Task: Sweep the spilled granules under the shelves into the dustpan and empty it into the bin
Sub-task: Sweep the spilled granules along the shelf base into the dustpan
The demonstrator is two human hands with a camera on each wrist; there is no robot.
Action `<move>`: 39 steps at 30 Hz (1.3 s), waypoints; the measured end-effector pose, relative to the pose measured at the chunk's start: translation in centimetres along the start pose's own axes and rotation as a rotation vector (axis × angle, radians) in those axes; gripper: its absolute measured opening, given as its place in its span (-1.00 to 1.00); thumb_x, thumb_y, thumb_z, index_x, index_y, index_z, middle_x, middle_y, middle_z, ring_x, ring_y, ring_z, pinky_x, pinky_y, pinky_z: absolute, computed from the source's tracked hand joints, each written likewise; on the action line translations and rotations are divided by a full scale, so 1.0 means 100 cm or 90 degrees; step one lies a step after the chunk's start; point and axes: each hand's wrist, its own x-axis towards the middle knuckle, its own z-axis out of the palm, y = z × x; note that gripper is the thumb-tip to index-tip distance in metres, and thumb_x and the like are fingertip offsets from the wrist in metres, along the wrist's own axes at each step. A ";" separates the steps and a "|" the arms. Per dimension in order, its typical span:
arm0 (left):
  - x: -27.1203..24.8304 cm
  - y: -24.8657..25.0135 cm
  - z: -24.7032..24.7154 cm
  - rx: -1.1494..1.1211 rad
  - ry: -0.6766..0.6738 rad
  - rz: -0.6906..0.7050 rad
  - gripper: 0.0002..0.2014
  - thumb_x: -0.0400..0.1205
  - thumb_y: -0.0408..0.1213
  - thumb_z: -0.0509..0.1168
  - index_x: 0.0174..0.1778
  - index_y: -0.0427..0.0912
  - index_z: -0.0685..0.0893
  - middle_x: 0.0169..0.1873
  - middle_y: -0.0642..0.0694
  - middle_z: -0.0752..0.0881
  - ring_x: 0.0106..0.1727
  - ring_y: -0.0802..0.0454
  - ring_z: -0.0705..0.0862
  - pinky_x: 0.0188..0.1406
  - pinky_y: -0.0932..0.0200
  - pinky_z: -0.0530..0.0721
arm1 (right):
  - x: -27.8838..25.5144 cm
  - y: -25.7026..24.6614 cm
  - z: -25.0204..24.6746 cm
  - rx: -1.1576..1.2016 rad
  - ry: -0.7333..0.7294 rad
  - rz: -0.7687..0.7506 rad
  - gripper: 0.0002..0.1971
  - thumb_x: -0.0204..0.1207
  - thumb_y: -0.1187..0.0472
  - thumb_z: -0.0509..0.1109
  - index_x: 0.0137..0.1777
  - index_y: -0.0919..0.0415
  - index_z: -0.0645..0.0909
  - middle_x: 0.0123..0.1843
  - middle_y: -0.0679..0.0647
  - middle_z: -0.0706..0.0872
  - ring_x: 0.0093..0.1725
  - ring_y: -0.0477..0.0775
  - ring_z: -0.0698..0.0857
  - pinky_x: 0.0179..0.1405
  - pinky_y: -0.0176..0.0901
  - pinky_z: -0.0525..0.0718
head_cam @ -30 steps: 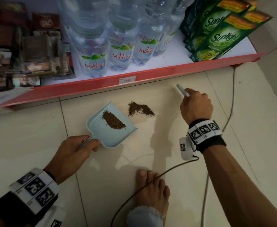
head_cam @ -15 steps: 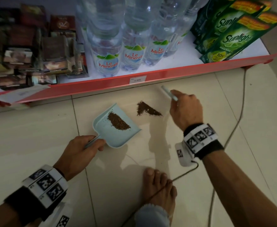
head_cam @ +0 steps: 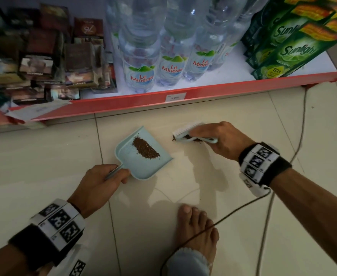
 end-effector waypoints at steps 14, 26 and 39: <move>-0.007 -0.023 0.004 0.002 -0.004 -0.003 -0.63 0.63 -0.13 0.34 -0.53 -0.07 0.63 -0.71 0.10 0.46 -0.62 0.23 0.41 -0.40 0.16 0.41 | 0.073 -0.042 0.004 0.033 -0.027 -0.122 -0.51 0.42 0.56 0.40 0.32 0.18 0.72 0.33 0.13 0.75 0.37 0.15 0.68 0.39 0.12 0.61; 0.004 -0.007 0.014 -0.007 -0.023 0.023 -0.67 0.63 -0.15 0.36 -0.47 -0.13 0.67 -0.71 0.14 0.52 -0.61 0.25 0.44 -0.42 0.18 0.42 | -0.038 0.035 -0.029 0.053 0.244 0.122 -0.73 0.63 0.28 0.39 0.29 0.10 0.74 0.21 0.07 0.81 0.10 0.05 0.82 0.14 -0.09 0.76; 0.028 0.022 0.040 0.038 -0.082 0.065 -0.66 0.64 -0.08 0.35 -0.46 -0.09 0.69 -0.73 0.12 0.46 -0.61 0.15 0.43 -0.41 0.16 0.42 | -0.044 -0.002 0.023 -0.044 0.213 0.549 -0.67 0.60 0.27 0.20 0.28 0.06 0.67 -0.09 0.34 0.80 -0.11 0.43 0.73 -0.22 0.02 0.58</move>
